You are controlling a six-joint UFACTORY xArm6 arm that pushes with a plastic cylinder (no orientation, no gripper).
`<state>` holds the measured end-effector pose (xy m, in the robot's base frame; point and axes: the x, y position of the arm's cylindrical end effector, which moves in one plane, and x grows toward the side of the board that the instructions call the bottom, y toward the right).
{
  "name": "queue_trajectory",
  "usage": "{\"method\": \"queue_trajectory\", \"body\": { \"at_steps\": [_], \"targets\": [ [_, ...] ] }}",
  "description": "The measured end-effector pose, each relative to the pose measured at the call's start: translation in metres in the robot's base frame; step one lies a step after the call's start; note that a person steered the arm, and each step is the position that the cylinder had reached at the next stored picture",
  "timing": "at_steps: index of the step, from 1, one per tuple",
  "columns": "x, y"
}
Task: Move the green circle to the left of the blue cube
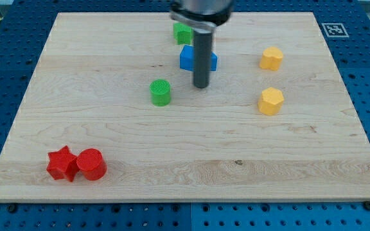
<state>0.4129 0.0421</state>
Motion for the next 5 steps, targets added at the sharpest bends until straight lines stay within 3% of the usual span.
{"method": "queue_trajectory", "body": {
  "at_steps": [1,3,5],
  "targets": [
    [0.038,0.009],
    [0.052,-0.081],
    [-0.027,-0.159]
  ]
}}
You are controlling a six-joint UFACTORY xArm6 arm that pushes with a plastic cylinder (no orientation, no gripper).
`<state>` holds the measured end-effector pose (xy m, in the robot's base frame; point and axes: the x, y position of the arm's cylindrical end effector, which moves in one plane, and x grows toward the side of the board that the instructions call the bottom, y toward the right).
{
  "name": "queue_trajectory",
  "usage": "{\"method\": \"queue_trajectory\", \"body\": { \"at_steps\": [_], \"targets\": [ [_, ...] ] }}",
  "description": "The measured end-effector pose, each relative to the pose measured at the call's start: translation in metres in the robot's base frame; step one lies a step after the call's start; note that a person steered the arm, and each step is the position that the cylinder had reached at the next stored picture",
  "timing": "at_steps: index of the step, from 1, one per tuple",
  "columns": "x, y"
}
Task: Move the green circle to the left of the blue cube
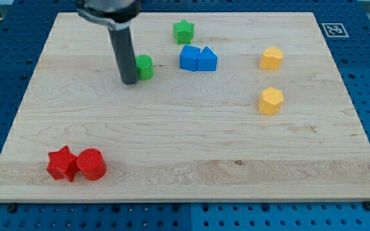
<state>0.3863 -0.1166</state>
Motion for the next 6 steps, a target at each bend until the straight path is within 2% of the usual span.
{"method": "queue_trajectory", "body": {
  "at_steps": [2,3,4,5,6],
  "targets": [
    [0.020,-0.003],
    [-0.014,0.005],
    [-0.066,0.023],
    [-0.072,0.027],
    [-0.042,0.027]
  ]
}}
